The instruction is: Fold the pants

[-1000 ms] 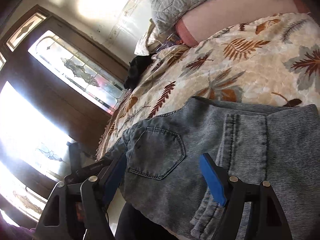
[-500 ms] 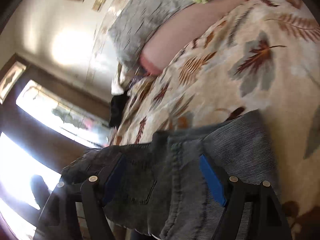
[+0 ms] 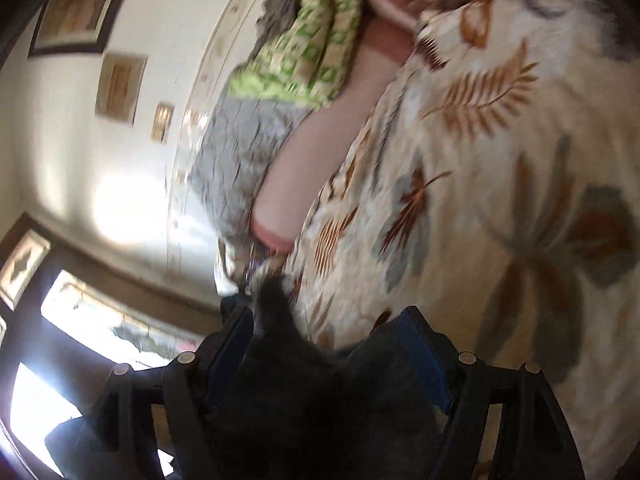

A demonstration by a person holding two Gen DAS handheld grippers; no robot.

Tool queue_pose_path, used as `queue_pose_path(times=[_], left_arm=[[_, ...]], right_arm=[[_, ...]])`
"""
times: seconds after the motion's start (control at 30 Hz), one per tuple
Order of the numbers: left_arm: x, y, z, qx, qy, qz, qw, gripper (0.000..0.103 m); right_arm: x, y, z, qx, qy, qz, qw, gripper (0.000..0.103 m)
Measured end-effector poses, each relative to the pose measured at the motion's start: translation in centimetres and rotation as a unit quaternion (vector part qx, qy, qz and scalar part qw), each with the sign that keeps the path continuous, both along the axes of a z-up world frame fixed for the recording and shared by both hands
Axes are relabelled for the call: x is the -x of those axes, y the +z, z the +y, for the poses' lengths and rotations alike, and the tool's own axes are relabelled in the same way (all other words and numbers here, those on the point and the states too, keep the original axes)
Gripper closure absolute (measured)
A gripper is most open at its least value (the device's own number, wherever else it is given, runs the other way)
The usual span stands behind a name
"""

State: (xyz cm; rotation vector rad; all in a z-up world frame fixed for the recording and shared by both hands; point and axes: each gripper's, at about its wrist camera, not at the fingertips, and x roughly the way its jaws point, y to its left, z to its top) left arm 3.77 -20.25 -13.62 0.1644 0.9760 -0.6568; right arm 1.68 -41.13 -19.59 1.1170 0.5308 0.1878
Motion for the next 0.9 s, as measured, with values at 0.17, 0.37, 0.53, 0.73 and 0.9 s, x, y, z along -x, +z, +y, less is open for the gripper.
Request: queue_pose_path(times=[0.17, 0.37, 0.53, 0.73, 0.9], left_arm=[[1.8, 1.7, 3.5, 0.049, -0.042, -0.017, 0.9978, 0.059], [1.1, 4.4, 10.4, 0.013, 0.047, -0.124, 0.9911, 0.032], [-2.5, 0.9, 13.8, -0.056, 0.135, -0.062, 0.9873, 0.032], [-2.5, -3.8, 14.2, -0.099, 0.148, -0.024, 0.9837, 0.032], [-2.3, -6.9, 13.2, -0.083, 0.148, -0.002, 0.9855, 0.031]], right_arm=[[0.7, -0.2, -2.1, -0.015, -0.027, 0.001, 1.000, 0.025], [-0.3, 1.1, 0.9, 0.042, 0.016, -0.001, 0.999, 0.025], [-1.6, 2.2, 6.1, 0.097, 0.096, -0.018, 0.990, 0.025], [-3.2, 0.6, 9.9, 0.134, 0.170, 0.026, 0.976, 0.025], [-4.4, -4.8, 8.5, 0.151, 0.159, 0.166, 0.961, 0.028]])
